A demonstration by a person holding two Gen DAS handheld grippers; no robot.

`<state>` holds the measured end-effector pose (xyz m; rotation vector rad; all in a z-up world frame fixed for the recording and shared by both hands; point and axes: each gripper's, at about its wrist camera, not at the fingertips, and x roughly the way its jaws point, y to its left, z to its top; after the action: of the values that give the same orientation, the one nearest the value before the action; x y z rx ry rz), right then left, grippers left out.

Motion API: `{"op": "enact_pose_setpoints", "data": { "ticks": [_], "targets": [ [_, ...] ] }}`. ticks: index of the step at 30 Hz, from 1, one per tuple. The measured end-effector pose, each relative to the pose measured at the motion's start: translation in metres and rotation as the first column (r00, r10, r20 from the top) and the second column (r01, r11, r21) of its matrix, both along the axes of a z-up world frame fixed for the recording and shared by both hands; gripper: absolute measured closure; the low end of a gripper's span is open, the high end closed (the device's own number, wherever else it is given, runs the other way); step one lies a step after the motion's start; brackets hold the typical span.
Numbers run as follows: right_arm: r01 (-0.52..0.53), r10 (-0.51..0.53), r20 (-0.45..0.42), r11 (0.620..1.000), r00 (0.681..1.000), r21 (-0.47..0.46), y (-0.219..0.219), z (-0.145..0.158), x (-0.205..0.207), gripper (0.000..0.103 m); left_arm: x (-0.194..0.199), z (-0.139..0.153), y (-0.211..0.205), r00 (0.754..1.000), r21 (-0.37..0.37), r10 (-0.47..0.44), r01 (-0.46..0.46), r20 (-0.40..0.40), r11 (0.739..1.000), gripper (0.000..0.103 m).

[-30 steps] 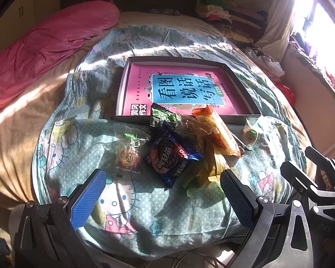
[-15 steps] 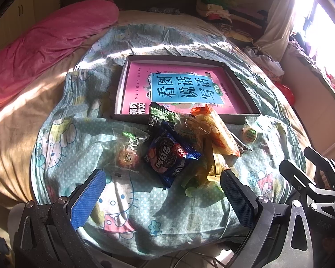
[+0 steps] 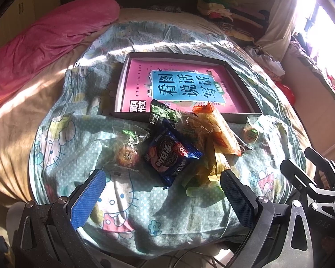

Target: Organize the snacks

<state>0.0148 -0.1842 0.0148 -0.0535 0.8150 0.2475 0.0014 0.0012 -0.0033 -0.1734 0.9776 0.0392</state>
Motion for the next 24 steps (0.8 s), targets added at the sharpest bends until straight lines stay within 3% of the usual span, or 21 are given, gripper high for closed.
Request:
{"op": "enact_pose_setpoints", "data": {
  "ticks": [10,24],
  "targets": [
    [0.016,-0.016,-0.007,1.0,1.0,0.001,-0.002,-0.004,0.006,0.001,0.005,-0.004,0.01,1.0,-0.006,0.024,-0.025,-0.013,1.0,0.002],
    [0.083,-0.081,-0.064,0.996,0.995,0.02,-0.017,-0.02,0.032,0.001,0.02,-0.033,0.056,0.984,-0.039,0.154,-0.158,-0.091,0.987,0.002]
  ]
}}
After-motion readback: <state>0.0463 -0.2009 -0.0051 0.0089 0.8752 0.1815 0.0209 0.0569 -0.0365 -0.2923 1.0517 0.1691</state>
